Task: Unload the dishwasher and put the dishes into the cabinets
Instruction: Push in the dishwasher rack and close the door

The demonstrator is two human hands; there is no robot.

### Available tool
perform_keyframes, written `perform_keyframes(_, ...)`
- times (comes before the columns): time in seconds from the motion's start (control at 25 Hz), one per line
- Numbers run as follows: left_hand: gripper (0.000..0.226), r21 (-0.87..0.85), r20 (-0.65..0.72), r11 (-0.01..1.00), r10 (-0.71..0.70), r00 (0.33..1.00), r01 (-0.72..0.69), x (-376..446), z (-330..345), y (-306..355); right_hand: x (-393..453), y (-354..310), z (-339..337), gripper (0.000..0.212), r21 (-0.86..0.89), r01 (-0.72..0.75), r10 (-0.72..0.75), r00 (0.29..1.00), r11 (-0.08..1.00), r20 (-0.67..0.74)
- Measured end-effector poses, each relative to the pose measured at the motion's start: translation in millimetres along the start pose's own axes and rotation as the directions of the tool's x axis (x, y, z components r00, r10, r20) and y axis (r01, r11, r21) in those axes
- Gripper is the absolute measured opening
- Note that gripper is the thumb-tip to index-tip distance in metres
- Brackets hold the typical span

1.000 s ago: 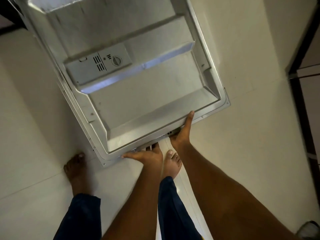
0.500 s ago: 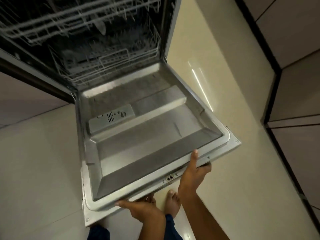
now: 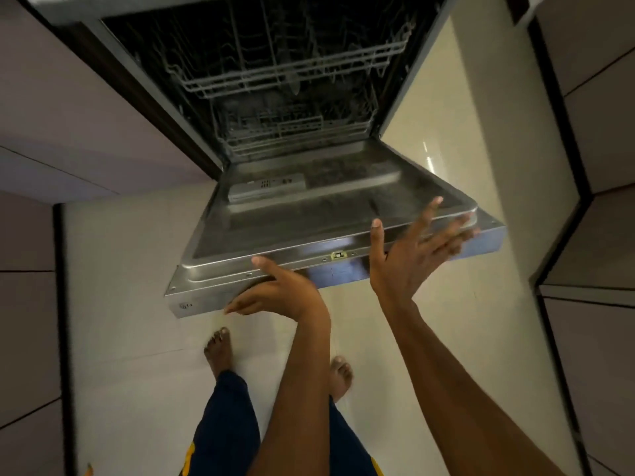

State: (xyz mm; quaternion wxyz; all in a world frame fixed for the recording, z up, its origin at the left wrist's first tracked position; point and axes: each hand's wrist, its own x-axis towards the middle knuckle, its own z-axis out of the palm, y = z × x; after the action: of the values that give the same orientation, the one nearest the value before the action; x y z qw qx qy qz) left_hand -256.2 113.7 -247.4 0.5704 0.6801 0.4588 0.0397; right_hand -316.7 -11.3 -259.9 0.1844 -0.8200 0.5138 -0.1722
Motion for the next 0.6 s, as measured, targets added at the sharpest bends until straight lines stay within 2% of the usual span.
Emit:
perform_keyframes(0.08, 0.100, 0.184, -0.014, 0.969, 0.171, 0.985, -0.165, -2, 8, 11, 27, -10, -14, 0.087, -0.120, 0.276, -0.274, 0.961, 0.954, 0.032)
perform_keyframes(0.12, 0.092, 0.335, -0.036, 0.899, 0.312, 0.949, -0.283, -3, 12, 21, 40, -14, -18, 0.081, -0.160, 0.401, -0.396, 0.916, 0.902, 0.064)
perform_keyframes(0.16, 0.083, 0.481, 0.001, 0.778, 0.462, 0.887, -0.405, -1, 17, 31, 53, -20, -22, 0.077, -0.181, 0.504, -0.496, 0.864, 0.845, 0.087)
perform_keyframes(0.2, 0.073, 0.554, 0.100, 0.628, 0.601, 0.793, -0.546, 2, 20, 43, 63, -27, -25, 0.074, -0.195, 0.569, -0.560, 0.822, 0.799, 0.105)
perform_keyframes(0.28, 0.064, 0.581, 0.329, 0.294, 0.768, 0.549, -0.759, 5, 29, 66, 78, -39, -26, 0.073, -0.228, 0.612, -0.601, 0.790, 0.757, 0.125)
perform_keyframes(0.32, 0.065, 0.569, 0.411, 0.168, 0.790, 0.455, -0.805, 7, 32, 78, 87, -46, -26, 0.074, -0.235, 0.609, -0.596, 0.792, 0.757, 0.133)
perform_keyframes(0.4, 0.073, 0.528, 0.499, 0.022, 0.801, 0.330, -0.849, 9, 44, 100, 108, -66, -27, 0.078, -0.236, 0.605, -0.591, 0.795, 0.760, 0.134)
perform_keyframes(0.52, 0.084, 0.454, 0.571, -0.096, 0.794, 0.207, -0.886, 16, 72, 141, 146, -104, -27, 0.084, -0.214, 0.613, -0.609, 0.788, 0.761, 0.090)
perform_keyframes(0.6, 0.088, 0.411, 0.577, -0.132, 0.804, 0.145, -0.902, 18, 90, 169, 168, -130, -29, 0.087, -0.188, 0.622, -0.624, 0.779, 0.760, 0.058)
